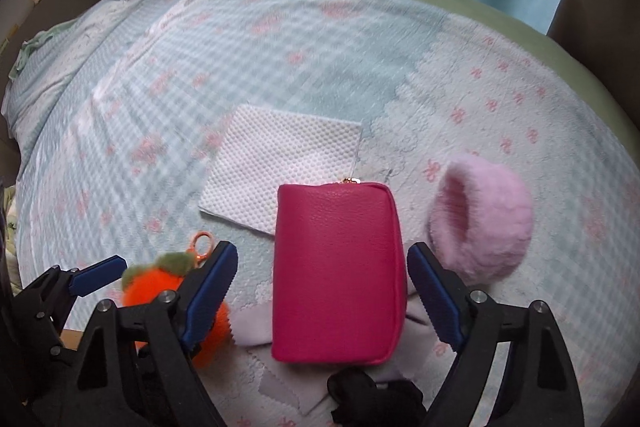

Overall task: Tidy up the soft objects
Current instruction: 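Grasp the orange pompom with left tool while right tool grasps the pink pouch, then carry the pompom and pink pouch over the box and release them inside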

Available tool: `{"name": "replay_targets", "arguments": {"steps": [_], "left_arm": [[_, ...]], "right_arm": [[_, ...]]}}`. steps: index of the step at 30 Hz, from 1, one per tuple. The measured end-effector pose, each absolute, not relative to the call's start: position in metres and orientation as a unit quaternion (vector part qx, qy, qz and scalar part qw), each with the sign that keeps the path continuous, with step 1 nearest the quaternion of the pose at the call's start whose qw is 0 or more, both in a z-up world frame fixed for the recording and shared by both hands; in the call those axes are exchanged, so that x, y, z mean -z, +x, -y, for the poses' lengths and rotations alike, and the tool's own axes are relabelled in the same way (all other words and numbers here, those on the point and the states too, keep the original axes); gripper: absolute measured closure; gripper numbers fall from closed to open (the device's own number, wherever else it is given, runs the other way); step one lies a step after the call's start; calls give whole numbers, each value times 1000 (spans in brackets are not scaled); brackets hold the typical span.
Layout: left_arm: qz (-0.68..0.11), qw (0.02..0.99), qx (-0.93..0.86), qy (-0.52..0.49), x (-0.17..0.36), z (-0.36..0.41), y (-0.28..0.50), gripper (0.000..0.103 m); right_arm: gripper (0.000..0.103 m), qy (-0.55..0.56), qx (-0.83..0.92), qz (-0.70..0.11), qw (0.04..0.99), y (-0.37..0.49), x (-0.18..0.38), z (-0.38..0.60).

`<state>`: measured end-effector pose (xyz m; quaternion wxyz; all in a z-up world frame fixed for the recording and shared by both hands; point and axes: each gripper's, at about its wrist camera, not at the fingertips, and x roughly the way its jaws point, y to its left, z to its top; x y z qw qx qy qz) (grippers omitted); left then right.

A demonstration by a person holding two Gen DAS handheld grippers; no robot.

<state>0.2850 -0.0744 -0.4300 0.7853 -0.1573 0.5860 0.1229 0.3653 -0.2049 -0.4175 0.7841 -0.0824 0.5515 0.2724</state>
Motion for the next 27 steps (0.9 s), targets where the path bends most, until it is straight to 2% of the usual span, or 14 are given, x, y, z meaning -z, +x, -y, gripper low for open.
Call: {"name": "replay_targets", "arguments": {"steps": [2, 3, 5, 8, 11, 18, 27], "left_arm": [[-594, 779, -124, -157, 438, 72, 287, 33], [-599, 775, -123, -158, 443, 71, 288, 36], [-603, 772, -120, -161, 448, 70, 287, 50], [-603, 772, -116, -163, 450, 71, 286, 61], [-602, 774, -112, -159, 450, 72, 286, 68], [-594, 782, -98, -160, 439, 69, 286, 79], [-581, 792, -90, -163, 409, 62, 280, 83]], "right_arm": [[24, -95, -261, -552, 786, 367, 426, 202], [27, -99, -258, -552, 787, 367, 428, 202], [32, -115, -245, -550, 790, 367, 432, 199], [40, -131, -234, -549, 792, 366, 438, 199], [49, -133, -226, -540, 800, 364, 436, 202], [65, -119, -220, -531, 810, 361, 426, 206], [68, -94, -212, -518, 824, 352, 393, 206]]}}
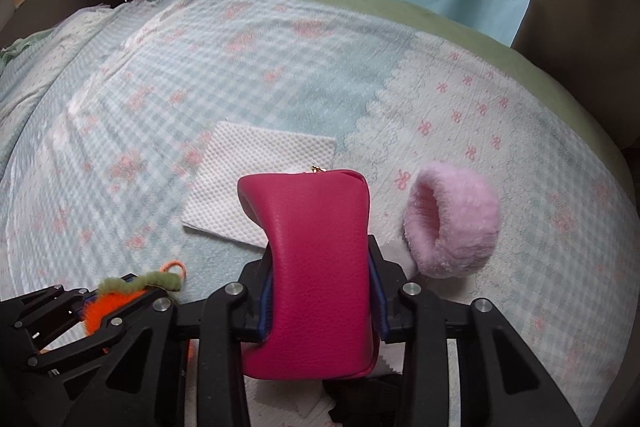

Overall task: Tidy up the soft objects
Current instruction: 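Carry the pompom and pink pouch over the box and release them inside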

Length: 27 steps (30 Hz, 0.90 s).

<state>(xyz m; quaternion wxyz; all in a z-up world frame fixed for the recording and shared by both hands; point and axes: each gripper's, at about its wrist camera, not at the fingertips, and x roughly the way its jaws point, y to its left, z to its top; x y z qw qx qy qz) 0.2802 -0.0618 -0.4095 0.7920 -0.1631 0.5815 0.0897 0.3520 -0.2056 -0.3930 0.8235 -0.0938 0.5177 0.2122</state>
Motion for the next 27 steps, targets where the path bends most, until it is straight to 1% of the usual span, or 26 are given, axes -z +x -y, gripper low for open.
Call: {"name": "replay_targets", "arguments": {"steps": [6, 12, 20, 27], "left_arm": [[-564, 805, -78, -166, 374, 64, 270, 83], [-537, 827, -59, -158, 314, 63, 250, 83], [-498, 855, -32, -138, 216, 51, 202, 83], [-485, 868, 2, -110, 153, 34, 142, 83]], "right_arm": [[69, -84, -205, -498, 838, 339, 346, 209], [69, -60, -189, -476, 857, 312, 279, 216], [69, -25, -158, -455, 876, 249, 181, 225], [69, -18, -131, -448, 884, 176, 120, 218]]}}
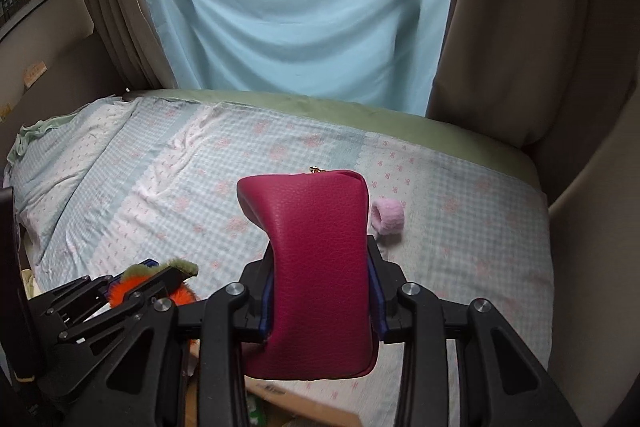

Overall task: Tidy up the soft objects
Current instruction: 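Carry the pompom and pink pouch over the box and release them inside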

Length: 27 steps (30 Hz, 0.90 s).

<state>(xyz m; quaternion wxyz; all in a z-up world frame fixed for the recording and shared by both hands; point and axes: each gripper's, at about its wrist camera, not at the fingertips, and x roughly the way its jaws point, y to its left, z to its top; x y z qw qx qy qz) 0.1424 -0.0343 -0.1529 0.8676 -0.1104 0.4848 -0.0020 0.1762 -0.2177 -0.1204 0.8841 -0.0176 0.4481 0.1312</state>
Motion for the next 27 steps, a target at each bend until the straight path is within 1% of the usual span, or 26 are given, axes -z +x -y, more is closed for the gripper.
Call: {"name": "replay_targets", "arguments": {"steps": [6, 10, 15, 19, 27], "left_arm": [[-483, 872, 37, -66, 120, 22, 90, 83], [-488, 869, 63, -53, 109, 14, 56, 83], [-486, 868, 95, -12, 103, 12, 19, 83], [-495, 861, 114, 6, 111, 10, -1, 83], [-531, 835, 142, 27, 151, 10, -10, 83]], "right_arm": [[69, -1, -110, -449, 887, 102, 93, 206], [69, 24, -92, -461, 882, 60, 90, 200], [69, 39, -68, -477, 876, 15, 96, 194], [69, 53, -43, -484, 872, -9, 106, 193], [69, 65, -10, -505, 861, -25, 130, 190]]}}
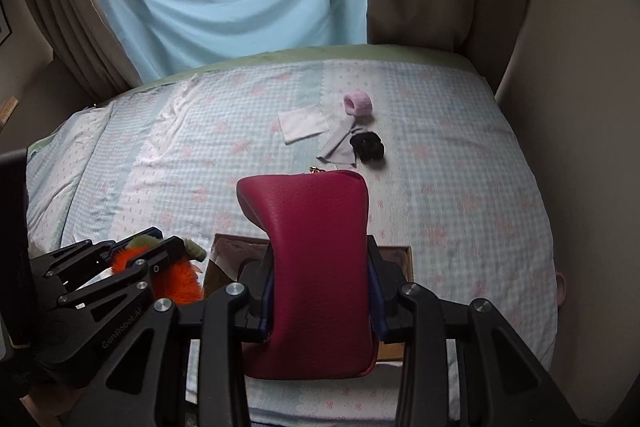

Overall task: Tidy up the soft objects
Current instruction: 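Carry the pompom and pink pouch over the box and release them inside, then withdraw both tools from the box toward the remaining cloths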

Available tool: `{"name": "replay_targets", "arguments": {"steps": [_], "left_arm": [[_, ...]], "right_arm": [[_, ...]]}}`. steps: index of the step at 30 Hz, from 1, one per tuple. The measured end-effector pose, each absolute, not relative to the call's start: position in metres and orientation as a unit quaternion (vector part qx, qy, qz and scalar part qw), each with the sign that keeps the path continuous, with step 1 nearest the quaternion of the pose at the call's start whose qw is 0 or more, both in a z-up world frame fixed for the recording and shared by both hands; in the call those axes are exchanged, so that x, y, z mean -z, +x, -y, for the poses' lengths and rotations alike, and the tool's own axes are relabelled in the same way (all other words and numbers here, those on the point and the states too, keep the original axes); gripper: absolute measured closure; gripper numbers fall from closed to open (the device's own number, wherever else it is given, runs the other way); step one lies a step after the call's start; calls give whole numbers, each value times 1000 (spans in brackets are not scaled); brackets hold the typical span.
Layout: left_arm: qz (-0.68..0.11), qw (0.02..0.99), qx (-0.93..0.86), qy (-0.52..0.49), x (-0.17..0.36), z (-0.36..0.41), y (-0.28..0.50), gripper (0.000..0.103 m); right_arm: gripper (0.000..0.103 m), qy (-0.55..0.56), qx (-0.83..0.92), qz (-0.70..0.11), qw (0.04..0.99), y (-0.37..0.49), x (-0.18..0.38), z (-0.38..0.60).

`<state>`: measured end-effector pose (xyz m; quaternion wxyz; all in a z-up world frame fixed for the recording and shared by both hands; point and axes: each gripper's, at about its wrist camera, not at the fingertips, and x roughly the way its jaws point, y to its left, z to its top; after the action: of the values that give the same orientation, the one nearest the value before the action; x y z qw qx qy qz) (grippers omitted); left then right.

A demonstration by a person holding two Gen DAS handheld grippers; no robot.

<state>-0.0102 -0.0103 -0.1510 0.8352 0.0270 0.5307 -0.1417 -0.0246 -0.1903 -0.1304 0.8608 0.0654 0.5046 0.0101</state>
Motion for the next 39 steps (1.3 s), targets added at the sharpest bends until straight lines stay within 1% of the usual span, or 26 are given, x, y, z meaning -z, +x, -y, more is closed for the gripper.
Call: {"name": "replay_targets", "arguments": {"steps": [6, 12, 14, 17, 24, 29, 30, 31, 32, 33, 34, 35, 36, 39], "left_arm": [[-555, 816, 155, 48, 183, 16, -4, 83], [-582, 793, 167, 71, 222, 28, 9, 83], [-594, 783, 169, 74, 239, 31, 14, 87], [-615, 770, 154, 64, 270, 27, 23, 88], [-655, 740, 129, 80, 332, 23, 27, 88], [-668, 728, 124, 92, 349, 29, 26, 88], [-668, 727, 124, 93, 349, 30, 26, 88], [-668, 728, 125, 96, 349, 31, 26, 85], [-665, 729, 125, 101, 348, 32, 25, 69], [-665, 729, 127, 105, 348, 33, 26, 51], [-665, 727, 131, 108, 348, 34, 25, 8], [-664, 728, 130, 112, 347, 35, 24, 0], [-658, 734, 125, 115, 344, 34, 23, 0], [-647, 745, 130, 99, 335, 29, 19, 0]], "right_arm": [[69, 102, 2, -535, 838, -23, 165, 192], [69, 158, 5, -585, 796, -15, 218, 202], [69, 169, 4, -599, 782, -9, 239, 203], [69, 169, 3, -617, 768, -1, 268, 202], [69, 186, -9, -658, 730, 14, 335, 202], [66, 200, -11, -680, 705, 23, 361, 204], [64, 205, -11, -681, 703, 24, 363, 205], [63, 212, -14, -678, 704, 24, 364, 207], [59, 216, -18, -672, 708, 24, 364, 207], [47, 216, -21, -667, 713, 24, 363, 207], [37, 216, -24, -662, 717, 25, 362, 206], [12, 215, -27, -656, 723, 24, 360, 207], [0, 214, -28, -650, 728, 24, 358, 208], [0, 200, -23, -632, 748, 21, 350, 213]]}}
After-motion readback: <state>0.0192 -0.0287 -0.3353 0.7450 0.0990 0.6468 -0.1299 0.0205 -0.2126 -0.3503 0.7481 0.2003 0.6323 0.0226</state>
